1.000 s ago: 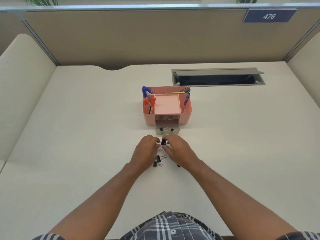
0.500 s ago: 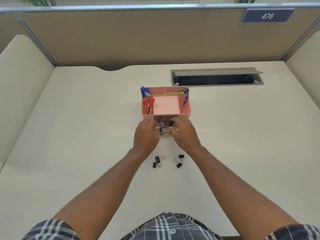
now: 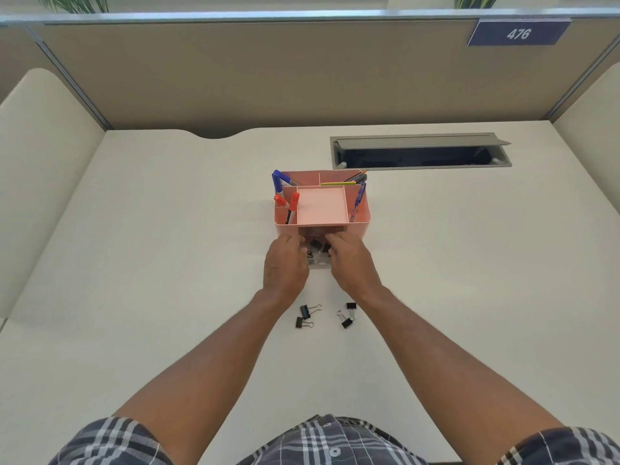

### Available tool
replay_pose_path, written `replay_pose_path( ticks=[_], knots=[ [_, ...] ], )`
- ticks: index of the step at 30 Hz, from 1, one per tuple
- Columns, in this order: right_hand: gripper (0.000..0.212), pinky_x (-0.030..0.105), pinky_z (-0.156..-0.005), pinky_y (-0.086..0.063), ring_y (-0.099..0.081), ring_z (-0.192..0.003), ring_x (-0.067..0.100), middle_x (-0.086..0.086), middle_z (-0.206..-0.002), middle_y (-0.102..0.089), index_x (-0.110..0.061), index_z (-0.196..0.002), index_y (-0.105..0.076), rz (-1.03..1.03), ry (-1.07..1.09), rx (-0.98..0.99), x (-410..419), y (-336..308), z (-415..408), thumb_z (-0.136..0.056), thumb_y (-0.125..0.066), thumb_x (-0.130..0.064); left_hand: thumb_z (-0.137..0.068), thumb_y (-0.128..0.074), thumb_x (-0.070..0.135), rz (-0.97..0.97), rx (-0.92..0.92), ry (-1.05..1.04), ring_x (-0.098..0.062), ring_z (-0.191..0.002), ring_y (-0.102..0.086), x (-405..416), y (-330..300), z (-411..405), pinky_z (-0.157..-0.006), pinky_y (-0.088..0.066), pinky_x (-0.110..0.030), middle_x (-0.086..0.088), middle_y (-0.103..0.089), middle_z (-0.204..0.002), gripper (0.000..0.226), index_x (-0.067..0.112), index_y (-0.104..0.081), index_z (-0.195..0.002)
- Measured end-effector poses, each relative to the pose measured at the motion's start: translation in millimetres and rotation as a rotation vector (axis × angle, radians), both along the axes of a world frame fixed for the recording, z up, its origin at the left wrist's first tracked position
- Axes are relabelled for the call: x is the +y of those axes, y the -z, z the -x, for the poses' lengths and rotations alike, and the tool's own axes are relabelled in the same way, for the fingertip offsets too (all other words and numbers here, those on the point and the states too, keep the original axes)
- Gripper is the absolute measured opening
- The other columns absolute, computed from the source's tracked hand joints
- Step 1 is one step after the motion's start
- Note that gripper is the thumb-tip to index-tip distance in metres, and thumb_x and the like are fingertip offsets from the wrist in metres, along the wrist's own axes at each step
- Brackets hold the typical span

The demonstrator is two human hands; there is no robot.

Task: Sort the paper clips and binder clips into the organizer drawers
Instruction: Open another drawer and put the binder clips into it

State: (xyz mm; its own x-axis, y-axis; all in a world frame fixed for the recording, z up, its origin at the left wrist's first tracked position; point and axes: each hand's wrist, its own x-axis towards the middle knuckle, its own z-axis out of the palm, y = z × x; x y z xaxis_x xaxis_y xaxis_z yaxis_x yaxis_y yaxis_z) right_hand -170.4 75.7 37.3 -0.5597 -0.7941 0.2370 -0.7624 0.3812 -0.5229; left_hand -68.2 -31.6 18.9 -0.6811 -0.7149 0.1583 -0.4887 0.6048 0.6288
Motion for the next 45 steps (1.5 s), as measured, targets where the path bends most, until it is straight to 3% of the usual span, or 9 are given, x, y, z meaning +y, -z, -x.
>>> replay_pose_path(
  ticks=[7, 11, 14, 17, 23, 29, 37, 43, 45],
  knots=[
    [0.028, 0.035, -0.084, -0.05, -0.062, -0.098, 0.025, 0.008, -0.104, -0.07, -0.01, -0.108, -0.069, -0.061, 0.184, -0.2, 39, 7, 0, -0.093, -0.046, -0.004, -0.087, -0.055, 0.003, -0.051, 0.081, 0.036, -0.014, -0.089, -0.055, 12, 11, -35, -0.076, -0.05, -0.03, 0.003, -0.059, -0.095, 0.016, 0.014, -0.063, -0.097],
    [0.027, 0.032, -0.088, -0.049, -0.062, -0.104, 0.022, 0.004, -0.111, -0.067, -0.017, -0.114, -0.069, -0.359, 0.159, -0.333, 63, 10, -1, -0.092, -0.054, -0.015, -0.077, -0.061, 0.012, -0.166, -0.051, 0.193, -0.008, -0.089, -0.05, 25, 21, -63, -0.081, -0.045, -0.027, 0.01, -0.054, -0.099, 0.029, 0.02, -0.062, -0.105],
    [0.042, 0.03, -0.085, -0.046, -0.057, -0.109, 0.023, 0.004, -0.121, -0.054, -0.019, -0.126, -0.06, -0.544, 0.117, -0.431, 74, 13, -13, -0.086, -0.066, -0.031, -0.077, -0.063, 0.021, -0.147, -0.166, 0.29, -0.01, -0.097, -0.052, 31, 27, -75, -0.087, -0.042, -0.024, 0.01, -0.052, -0.104, 0.037, 0.023, -0.063, -0.114],
    [0.054, 0.033, -0.084, -0.048, -0.055, -0.108, 0.026, 0.006, -0.125, -0.043, -0.016, -0.129, -0.052, -0.624, 0.087, -0.366, 76, 18, -33, -0.082, -0.07, -0.036, -0.08, -0.067, 0.028, -0.074, -0.19, 0.312, -0.016, -0.097, -0.054, 36, 29, -76, -0.088, -0.045, -0.03, 0.004, -0.054, -0.102, 0.038, 0.018, -0.065, -0.116],
    [0.022, 0.034, -0.079, -0.047, -0.053, -0.099, 0.029, 0.009, -0.114, -0.046, -0.008, -0.11, -0.056, -0.513, 0.072, -0.248, 66, 26, -54, -0.09, -0.057, -0.017, -0.091, -0.06, 0.021, -0.019, -0.237, 0.299, -0.022, -0.094, -0.054, 41, 26, -68, -0.083, -0.046, -0.032, -0.003, -0.056, -0.103, 0.024, 0.011, -0.065, -0.113],
    [0.02, 0.035, -0.083, -0.045, -0.048, -0.1, 0.026, 0.007, -0.111, -0.05, -0.009, -0.106, -0.058, -0.475, 0.039, -0.23, 52, 26, -51, -0.087, -0.05, -0.008, -0.092, -0.059, 0.015, -0.048, -0.251, 0.293, -0.023, -0.099, -0.051, 40, 23, -58, -0.086, -0.045, -0.032, -0.006, -0.054, -0.108, 0.027, 0.008, -0.062, -0.118],
    [0.014, 0.034, -0.081, -0.049, -0.056, -0.094, 0.026, 0.007, -0.108, -0.051, -0.011, -0.101, -0.063, -0.469, 0.072, -0.296, 50, 25, -39, -0.09, -0.054, -0.013, -0.092, -0.06, 0.013, -0.078, -0.24, 0.268, -0.021, -0.098, -0.054, 38, 26, -56, -0.085, -0.046, -0.029, -0.004, -0.053, -0.109, 0.025, 0.009, -0.064, -0.117],
    [0.009, 0.024, -0.059, -0.041, -0.056, -0.069, 0.01, -0.002, -0.096, -0.052, -0.015, -0.095, -0.066, -0.39, 0.167, -0.368, 48, 18, -27, -0.089, -0.062, -0.02, -0.095, -0.058, 0.011, -0.199, -0.17, 0.15, -0.015, -0.091, -0.056, 36, 24, -53, -0.08, -0.044, -0.022, 0.0, -0.053, -0.105, 0.018, 0.011, -0.067, -0.11],
    [0.009, 0.024, -0.062, -0.042, -0.058, -0.073, 0.012, -0.003, -0.093, -0.055, -0.017, -0.093, -0.067, -0.323, 0.197, -0.396, 46, 13, -22, -0.087, -0.064, -0.022, -0.092, -0.061, 0.01, -0.268, -0.091, 0.063, -0.014, -0.092, -0.058, 34, 19, -49, -0.081, -0.046, -0.021, 0.0, -0.057, -0.103, 0.015, 0.014, -0.068, -0.106]
  ],
)
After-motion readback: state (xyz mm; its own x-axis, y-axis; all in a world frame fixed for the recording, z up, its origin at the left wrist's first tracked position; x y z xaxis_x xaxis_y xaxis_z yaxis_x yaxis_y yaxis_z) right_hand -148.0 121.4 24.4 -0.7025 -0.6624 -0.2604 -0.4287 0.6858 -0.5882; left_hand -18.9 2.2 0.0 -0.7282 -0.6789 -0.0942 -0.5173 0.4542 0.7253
